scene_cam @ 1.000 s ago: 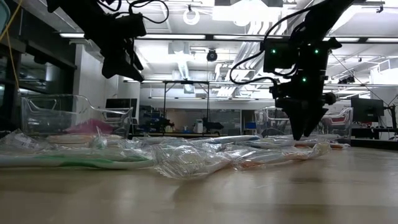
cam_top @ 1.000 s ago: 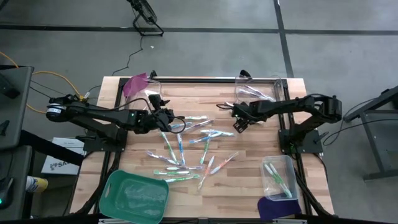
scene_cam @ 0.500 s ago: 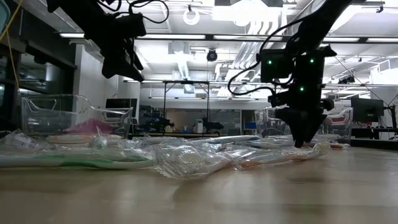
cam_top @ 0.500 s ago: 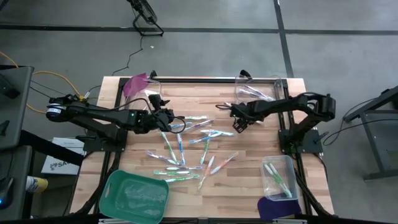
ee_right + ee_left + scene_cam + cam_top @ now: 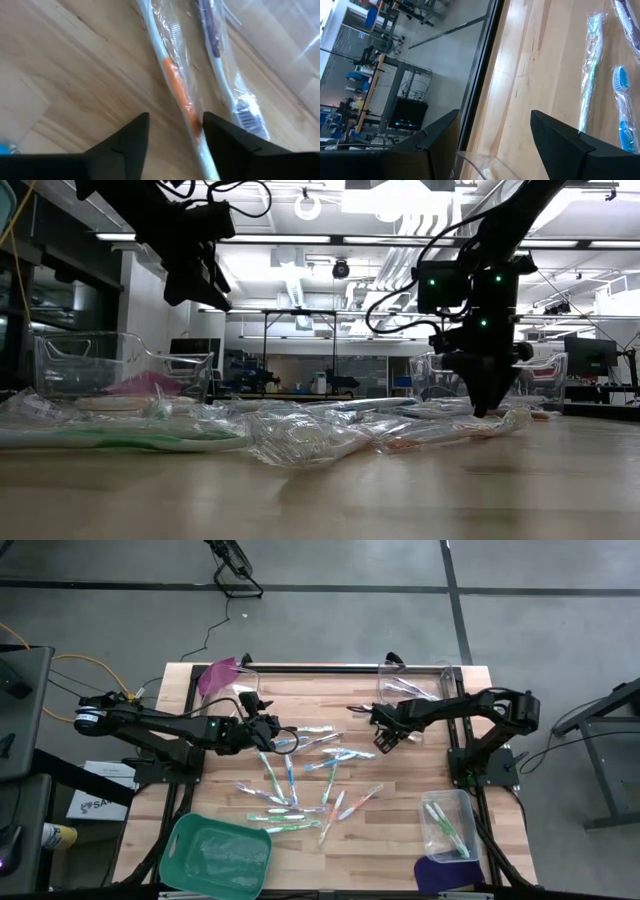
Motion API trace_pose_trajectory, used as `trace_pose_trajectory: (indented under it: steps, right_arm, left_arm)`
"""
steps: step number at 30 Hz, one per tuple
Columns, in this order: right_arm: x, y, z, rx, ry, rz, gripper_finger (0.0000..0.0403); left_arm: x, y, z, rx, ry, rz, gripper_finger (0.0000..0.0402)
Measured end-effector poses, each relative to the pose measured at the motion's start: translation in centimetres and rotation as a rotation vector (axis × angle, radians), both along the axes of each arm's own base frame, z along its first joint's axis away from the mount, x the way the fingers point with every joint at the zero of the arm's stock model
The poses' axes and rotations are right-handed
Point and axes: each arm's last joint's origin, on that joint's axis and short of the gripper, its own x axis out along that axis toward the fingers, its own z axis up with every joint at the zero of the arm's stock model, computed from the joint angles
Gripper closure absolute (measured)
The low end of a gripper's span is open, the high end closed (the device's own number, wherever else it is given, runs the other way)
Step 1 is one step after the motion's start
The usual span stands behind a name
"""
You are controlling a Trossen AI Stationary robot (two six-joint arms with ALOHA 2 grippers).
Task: Pick & Place Toothbrushes
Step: Put the orange toothbrush into the left transparent bin
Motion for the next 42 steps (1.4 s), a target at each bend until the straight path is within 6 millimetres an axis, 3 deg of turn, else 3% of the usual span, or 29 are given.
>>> trace_pose_trajectory:
  steps: [7, 14, 26, 42]
  right_arm:
    - [0.0, 0.1, 0.0, 0.025, 0.001, 0.050, 0.0327]
    - [0.1, 0.4, -0.1, 0.047, 0.006, 0.141, 0.0386]
    - [0.5, 2.5, 0.9, 0.062, -0.030, 0.278, 0.0387]
    - [1.3, 5.7, 5.3, -0.071, -0.301, 0.497, 0.0387]
  left_arm:
    - [0.0, 0.0, 0.0, 0.000, 0.000, 0.000, 0.0167]
    - [0.0, 0.0, 0.0, 0.000, 0.000, 0.000, 0.0167]
    - [0.0, 0.0, 0.0, 0.000, 0.000, 0.000, 0.0167]
    - [0.0, 0.0, 0.0, -0.001, -0.002, 0.000, 0.0167]
